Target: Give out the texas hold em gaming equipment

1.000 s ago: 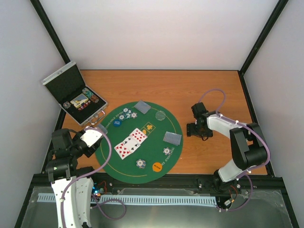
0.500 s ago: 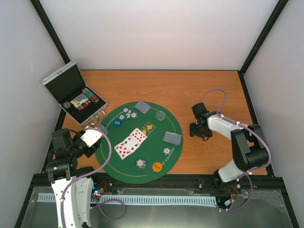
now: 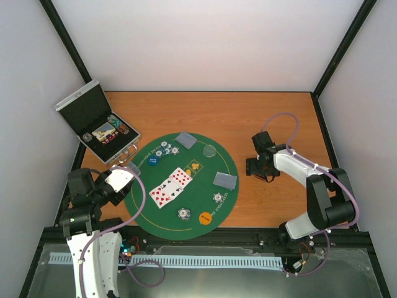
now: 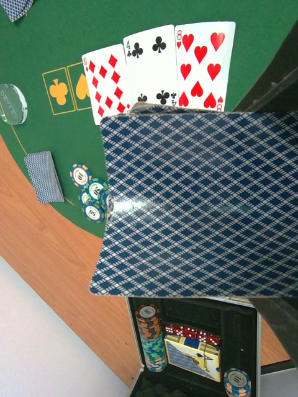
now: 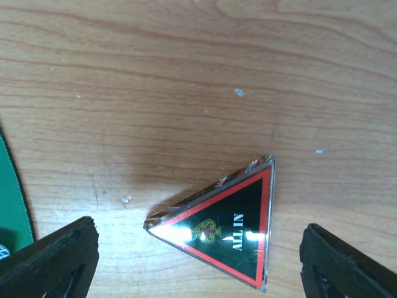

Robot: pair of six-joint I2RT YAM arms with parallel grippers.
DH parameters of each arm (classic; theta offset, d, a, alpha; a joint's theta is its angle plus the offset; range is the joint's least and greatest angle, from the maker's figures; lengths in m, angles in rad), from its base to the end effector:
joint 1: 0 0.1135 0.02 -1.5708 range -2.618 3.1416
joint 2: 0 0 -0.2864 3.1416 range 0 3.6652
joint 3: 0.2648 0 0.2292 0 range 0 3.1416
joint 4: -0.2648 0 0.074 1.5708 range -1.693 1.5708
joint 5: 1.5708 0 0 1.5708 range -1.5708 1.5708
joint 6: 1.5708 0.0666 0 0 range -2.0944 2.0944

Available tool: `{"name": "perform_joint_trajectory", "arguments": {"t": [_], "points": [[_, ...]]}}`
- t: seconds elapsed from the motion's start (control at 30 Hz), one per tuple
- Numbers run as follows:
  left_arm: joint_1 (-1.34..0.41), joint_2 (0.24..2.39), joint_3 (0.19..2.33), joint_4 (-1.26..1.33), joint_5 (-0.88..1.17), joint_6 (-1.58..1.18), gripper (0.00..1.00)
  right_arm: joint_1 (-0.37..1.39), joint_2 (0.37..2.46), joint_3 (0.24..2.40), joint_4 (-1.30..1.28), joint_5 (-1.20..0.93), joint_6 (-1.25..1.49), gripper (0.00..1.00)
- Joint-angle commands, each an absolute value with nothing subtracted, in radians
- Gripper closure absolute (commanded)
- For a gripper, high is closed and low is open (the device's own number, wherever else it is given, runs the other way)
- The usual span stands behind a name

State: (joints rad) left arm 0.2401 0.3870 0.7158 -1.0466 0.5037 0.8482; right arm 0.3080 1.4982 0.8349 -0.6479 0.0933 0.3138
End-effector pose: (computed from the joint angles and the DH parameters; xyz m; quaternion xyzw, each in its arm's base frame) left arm 0.0508 -0.0207 0.2628 0.3623 0.8104 0.0133 0.4602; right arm 0.2368 0.0688 0.1746 0.0089 0.9905 -0.0045 0.1372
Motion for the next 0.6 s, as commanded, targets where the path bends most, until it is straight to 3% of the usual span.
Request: {"name": "perform_joint_trajectory", "arguments": {"t": [0.0, 0.57], "points": [[0.238, 0.387, 0.722, -1.022, 0.518, 0.862, 0.49, 0.297, 1.478, 0.836, -0.666, 0.114, 0.317, 0.11], [0.238, 0.385, 0.720, -1.023, 0.517, 0.864, 0.49, 0.247, 1.572, 0.781, -0.591, 0.051, 0.313, 0.25]]}}
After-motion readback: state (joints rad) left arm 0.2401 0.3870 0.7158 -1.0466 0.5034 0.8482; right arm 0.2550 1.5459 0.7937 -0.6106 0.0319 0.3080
